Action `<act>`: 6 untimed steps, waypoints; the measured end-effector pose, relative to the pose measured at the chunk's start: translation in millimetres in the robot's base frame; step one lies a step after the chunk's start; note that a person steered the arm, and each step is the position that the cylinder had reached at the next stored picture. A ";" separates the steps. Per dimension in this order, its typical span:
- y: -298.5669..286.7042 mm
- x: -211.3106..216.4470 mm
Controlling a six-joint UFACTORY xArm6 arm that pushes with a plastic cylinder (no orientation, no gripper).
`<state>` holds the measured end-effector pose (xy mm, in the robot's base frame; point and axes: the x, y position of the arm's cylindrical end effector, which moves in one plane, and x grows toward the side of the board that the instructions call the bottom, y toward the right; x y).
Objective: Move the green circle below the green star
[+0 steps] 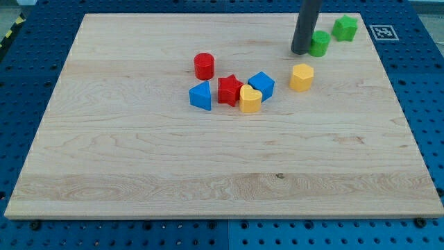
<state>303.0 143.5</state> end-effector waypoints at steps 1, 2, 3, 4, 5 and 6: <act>4.0 -2.4; 5.2 -9.2; 5.2 -17.3; 8.1 -14.3; 26.7 2.1; 53.5 2.7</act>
